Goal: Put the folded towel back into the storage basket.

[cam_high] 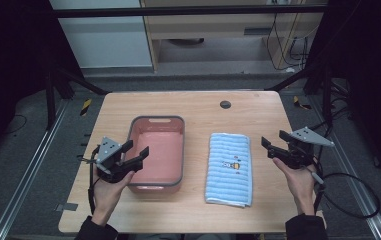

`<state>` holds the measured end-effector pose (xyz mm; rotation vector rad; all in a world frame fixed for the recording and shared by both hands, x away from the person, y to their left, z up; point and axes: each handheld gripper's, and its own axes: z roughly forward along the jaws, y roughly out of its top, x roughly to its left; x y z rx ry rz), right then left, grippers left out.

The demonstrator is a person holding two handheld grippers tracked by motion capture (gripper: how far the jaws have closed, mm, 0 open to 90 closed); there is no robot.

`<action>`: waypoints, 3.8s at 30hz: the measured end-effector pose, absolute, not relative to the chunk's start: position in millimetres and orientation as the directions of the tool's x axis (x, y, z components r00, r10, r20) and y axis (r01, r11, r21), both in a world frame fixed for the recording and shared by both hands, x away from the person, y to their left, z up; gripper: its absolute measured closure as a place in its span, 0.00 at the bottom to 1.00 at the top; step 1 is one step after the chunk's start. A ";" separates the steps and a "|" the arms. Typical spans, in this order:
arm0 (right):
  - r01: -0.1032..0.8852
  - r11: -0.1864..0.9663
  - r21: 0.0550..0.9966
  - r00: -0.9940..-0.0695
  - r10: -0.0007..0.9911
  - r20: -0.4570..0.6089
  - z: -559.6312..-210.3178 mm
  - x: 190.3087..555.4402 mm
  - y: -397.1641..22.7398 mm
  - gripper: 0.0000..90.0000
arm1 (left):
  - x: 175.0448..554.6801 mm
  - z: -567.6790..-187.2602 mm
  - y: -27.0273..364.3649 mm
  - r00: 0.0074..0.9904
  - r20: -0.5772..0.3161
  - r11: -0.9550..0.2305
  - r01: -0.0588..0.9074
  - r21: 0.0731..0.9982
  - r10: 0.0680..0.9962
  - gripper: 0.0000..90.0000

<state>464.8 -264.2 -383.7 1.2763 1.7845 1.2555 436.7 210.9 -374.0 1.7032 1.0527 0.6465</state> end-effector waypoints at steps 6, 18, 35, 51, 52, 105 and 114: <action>0.364 0.101 0.926 -0.357 0.933 0.039 -378.8 473.4 -260.0 0.34 | 436.9 -374.7 184.9 0.518 -0.054 -0.147 0.339 0.929 0.854 0.41; 0.373 0.099 0.923 -0.361 0.931 0.046 -376.5 488.6 -255.7 0.32 | 431.0 -381.9 137.2 0.588 -0.027 -0.206 0.326 0.923 0.809 0.43; 0.405 0.131 0.905 -0.371 0.928 0.031 -385.7 511.5 -244.9 0.34 | 424.3 -399.4 85.7 0.647 -0.033 -0.258 0.349 0.901 0.761 0.46; 0.430 0.148 0.891 -0.384 0.923 0.032 -407.4 527.5 -241.1 0.37 | 418.8 -426.1 59.3 0.660 -0.023 -0.299 0.370 0.880 0.751 0.49; 0.433 0.150 0.889 -0.383 0.923 0.031 -408.5 527.7 -241.0 0.37 | 418.3 -428.7 58.0 0.663 -0.030 -0.297 0.374 0.878 0.748 0.49; 0.613 0.221 0.759 -0.374 0.927 0.032 -494.1 551.6 -221.2 0.51 | 421.4 -504.6 33.6 0.678 -0.006 -0.420 0.462 0.781 0.735 0.58; 0.634 0.190 0.750 -0.371 0.925 0.079 -501.0 553.6 -219.8 0.56 | 422.4 -506.9 33.8 0.677 -0.044 -0.401 0.486 0.776 0.735 0.63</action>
